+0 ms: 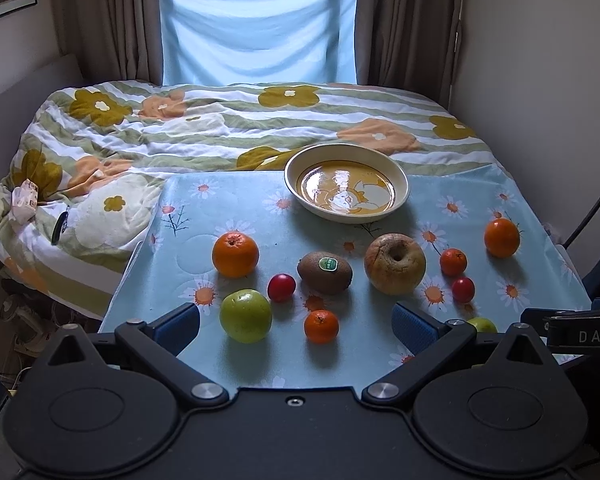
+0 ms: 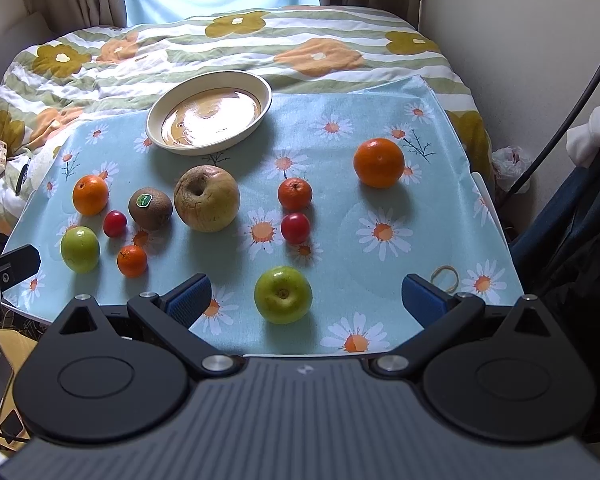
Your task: Organize fruits
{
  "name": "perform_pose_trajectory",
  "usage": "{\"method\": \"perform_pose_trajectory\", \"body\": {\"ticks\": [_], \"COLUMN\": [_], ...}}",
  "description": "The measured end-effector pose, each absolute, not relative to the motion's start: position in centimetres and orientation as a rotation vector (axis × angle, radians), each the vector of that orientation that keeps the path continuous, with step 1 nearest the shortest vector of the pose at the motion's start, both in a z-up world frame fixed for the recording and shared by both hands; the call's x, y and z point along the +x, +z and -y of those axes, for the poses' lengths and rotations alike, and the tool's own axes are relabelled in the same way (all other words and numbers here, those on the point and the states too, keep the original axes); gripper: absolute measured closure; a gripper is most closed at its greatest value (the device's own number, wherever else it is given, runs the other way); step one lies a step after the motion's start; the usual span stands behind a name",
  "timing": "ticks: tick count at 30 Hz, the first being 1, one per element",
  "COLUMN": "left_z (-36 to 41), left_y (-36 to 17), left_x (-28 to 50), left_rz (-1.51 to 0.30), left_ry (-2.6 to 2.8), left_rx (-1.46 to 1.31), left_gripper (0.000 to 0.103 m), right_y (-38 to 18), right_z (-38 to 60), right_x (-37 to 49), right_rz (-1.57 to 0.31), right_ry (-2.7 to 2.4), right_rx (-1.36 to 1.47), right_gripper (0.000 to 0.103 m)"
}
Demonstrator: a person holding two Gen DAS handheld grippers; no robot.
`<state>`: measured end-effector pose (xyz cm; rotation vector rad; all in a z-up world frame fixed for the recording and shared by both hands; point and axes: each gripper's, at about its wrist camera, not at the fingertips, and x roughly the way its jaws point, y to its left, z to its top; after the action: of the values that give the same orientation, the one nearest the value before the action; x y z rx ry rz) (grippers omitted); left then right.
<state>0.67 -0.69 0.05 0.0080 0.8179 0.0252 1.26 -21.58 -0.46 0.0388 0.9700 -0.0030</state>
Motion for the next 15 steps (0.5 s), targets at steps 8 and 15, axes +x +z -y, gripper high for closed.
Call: {"method": "perform_pose_trajectory", "body": {"ticks": [8, 15], "left_z": [0.96, 1.06], "left_y": [0.04, 0.04], "left_x": [0.63, 0.57], "left_rz": [-0.82, -0.82], "left_ry": [0.025, 0.028], "left_rx": [0.009, 0.009], "left_gripper": [0.0, 0.0], "right_y": [-0.5, -0.5], "right_z": [21.59, 21.68], "right_x": [1.24, 1.21], "right_rz": [-0.97, -0.969], "right_ry": [-0.004, -0.003], "right_rx": [0.04, 0.04], "right_gripper": [0.0, 0.0]}}
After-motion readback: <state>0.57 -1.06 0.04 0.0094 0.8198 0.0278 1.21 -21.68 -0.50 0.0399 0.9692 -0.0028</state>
